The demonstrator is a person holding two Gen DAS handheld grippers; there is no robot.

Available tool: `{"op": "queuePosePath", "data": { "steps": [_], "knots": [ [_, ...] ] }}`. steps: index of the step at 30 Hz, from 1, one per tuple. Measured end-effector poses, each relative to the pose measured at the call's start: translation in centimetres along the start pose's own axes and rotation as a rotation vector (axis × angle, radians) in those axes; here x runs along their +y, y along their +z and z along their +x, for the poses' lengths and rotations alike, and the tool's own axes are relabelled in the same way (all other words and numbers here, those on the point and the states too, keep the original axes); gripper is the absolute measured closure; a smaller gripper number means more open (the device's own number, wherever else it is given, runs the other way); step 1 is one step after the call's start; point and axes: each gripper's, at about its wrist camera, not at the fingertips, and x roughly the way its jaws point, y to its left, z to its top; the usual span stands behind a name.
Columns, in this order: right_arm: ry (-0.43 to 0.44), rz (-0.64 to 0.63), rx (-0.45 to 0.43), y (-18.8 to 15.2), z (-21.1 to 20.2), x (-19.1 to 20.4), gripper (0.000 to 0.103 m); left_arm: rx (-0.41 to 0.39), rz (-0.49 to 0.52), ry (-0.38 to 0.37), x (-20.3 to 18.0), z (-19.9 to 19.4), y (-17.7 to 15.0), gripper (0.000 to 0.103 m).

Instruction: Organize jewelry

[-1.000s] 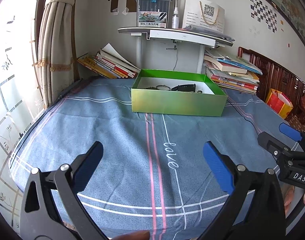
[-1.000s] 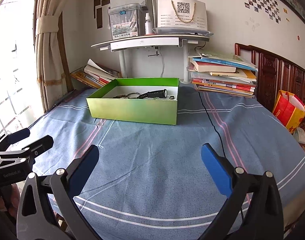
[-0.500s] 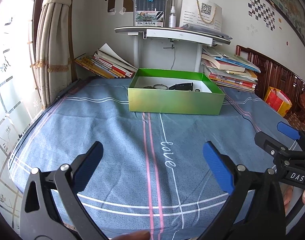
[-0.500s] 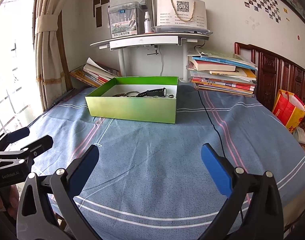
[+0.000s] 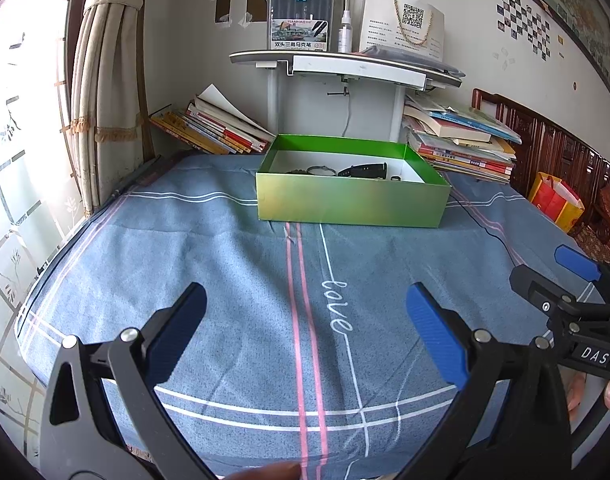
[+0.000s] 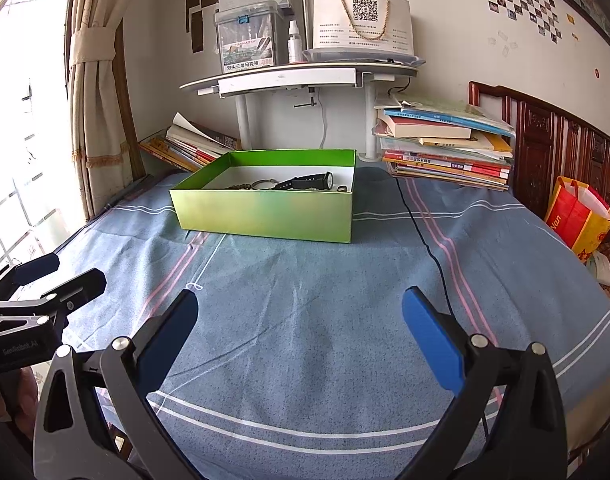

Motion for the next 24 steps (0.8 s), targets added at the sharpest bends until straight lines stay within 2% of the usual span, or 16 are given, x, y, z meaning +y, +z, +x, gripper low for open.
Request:
{"op": "queuePosePath", "data": {
  "steps": [24],
  "knots": [
    [-0.001, -0.001, 0.011, -0.25, 0.14, 0.20, 0.003, 0.007, 0.000, -0.002, 0.18, 0.26, -0.28, 0.004]
  ]
}}
